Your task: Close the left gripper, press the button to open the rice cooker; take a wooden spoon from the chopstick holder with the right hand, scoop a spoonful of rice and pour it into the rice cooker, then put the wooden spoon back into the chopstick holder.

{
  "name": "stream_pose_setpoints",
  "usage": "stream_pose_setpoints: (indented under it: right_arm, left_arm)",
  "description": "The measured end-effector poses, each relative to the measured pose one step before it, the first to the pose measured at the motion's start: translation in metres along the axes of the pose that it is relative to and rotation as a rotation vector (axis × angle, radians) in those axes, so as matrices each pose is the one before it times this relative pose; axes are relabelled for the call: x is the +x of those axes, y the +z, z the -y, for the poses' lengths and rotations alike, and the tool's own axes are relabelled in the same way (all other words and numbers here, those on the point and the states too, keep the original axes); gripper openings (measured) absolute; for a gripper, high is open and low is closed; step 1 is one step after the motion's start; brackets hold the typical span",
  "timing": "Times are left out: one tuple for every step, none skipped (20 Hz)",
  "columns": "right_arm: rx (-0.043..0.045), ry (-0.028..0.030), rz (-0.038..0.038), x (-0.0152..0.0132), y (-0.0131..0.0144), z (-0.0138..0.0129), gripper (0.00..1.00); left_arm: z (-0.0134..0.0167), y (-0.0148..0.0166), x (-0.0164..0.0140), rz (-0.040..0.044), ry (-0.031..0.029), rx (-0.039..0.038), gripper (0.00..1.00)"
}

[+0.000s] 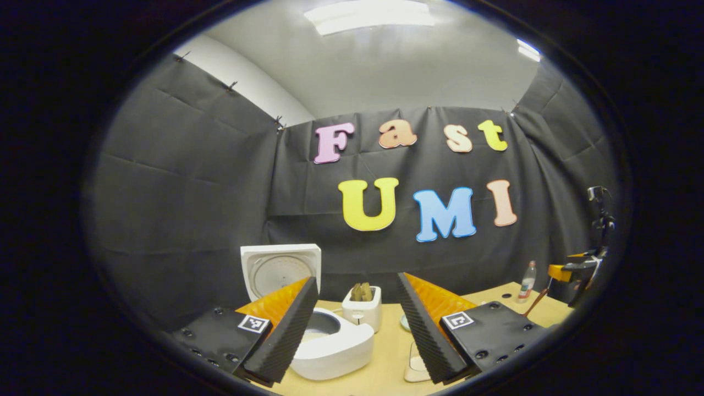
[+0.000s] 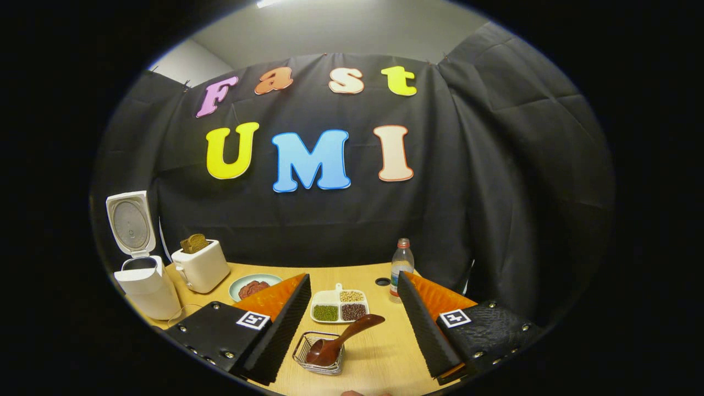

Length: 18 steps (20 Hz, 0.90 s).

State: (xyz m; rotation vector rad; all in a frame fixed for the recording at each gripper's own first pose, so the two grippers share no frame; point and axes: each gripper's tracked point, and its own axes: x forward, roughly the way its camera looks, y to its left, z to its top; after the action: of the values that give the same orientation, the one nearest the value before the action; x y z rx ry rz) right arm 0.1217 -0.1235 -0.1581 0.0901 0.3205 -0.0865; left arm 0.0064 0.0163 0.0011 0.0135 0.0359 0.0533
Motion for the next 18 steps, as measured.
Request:
stream_pose_setpoints:
  right_arm:
    - [0.01322,0.00277,-0.02037,0.00735,-0.00845,0.00194,0.96]
    - [0.00966,0.00129,-0.01801,0.00681,-0.00811,0.00150,0.96]
    - [0.00591,-0.00247,-0.01888,0.00708,-0.00793,0.00307,0.96]
    - [0.00374,-0.00329,-0.01573,0.00604,-0.00708,0.00240,0.96]
    - [0.00303,-0.00349,-0.01497,0.00541,-0.00572,0.00296,0.96]
    - [0.00588,-0.00149,-0.01699,0.00537,-0.00610,0.00213,0.97]
    - [0.00905,0.00432,-0.02066,0.00440,-0.00797,0.00091,0.97]
    - [0.01434,0.00371,-0.02016,0.00376,-0.00674,0.00090,0.97]
    - [0.01789,0.00586,-0.01917,0.00480,-0.00576,0.00020,0.98]
    - [0.01522,0.00204,-0.01766,0.00415,-0.00702,0.00130,0.99]
    - [0.01146,-0.00371,-0.01584,0.00387,-0.00653,0.00160,0.99]
    - [0.01163,-0.00101,-0.01400,0.00297,-0.00556,0.00100,0.99]
    - [0.01352,0.00198,-0.01516,0.00290,-0.00533,0.00080,0.99]
    - [0.01460,0.00462,-0.01667,0.00279,-0.00544,0.00009,0.99]
    - [0.01454,0.00520,-0.01752,0.00300,-0.00403,-0.00021,0.99]
    - [0.01319,0.00340,-0.01986,0.00357,-0.00607,0.00027,0.99]
    - [0.01809,0.00839,-0.01768,0.00264,-0.00479,-0.00143,0.99]
    - [0.01917,0.00982,-0.01707,0.00271,-0.00405,-0.00085,0.91]
  left_arm:
    - [-0.00157,-0.00020,-0.00307,-0.00165,0.01140,0.00386,0.94]
    - [-0.00159,0.00076,-0.00165,-0.00259,0.01075,0.00261,0.94]
    - [-0.00019,-0.00167,-0.00290,-0.00374,0.00910,0.00242,0.98]
    - [-0.00125,-0.00052,-0.00247,-0.00466,0.01064,0.00275,0.94]
    - [-0.00135,-0.00097,-0.00102,-0.00479,0.01133,0.00137,0.94]
    - [-0.00030,-0.00122,-0.00159,-0.00595,0.00625,0.00027,0.94]
    - [-0.00100,-0.00174,-0.00033,-0.00577,0.00952,0.00085,0.94]
    - [0.00002,-0.00270,-0.00201,-0.00690,0.00631,0.00202,0.94]
    - [-0.00101,-0.00202,-0.00112,-0.00619,0.00846,0.00163,0.94]
    - [0.00037,-0.00140,-0.00148,-0.00698,0.00517,0.00173,0.98]
    - [0.00023,-0.00202,-0.00146,-0.00619,0.00637,0.00200,0.94]
    - [0.00029,-0.00119,-0.00138,-0.00364,0.00283,0.00149,0.98]
    - [0.00153,-0.00041,-0.00077,-0.00279,0.00231,0.00357,0.99]
    - [0.00052,0.00013,-0.00119,-0.00188,0.00269,0.00523,0.98]
    - [0.00030,-0.00024,-0.00115,-0.00109,0.00295,0.00534,0.98]
    - [-0.00026,0.00041,-0.00173,0.00056,0.00465,0.00272,0.98]
    - [0.00027,-0.00047,-0.00135,-0.00084,0.00312,0.00056,0.99]
    - [-0.00053,0.00002,-0.00275,-0.00087,0.00557,0.00117,0.99]
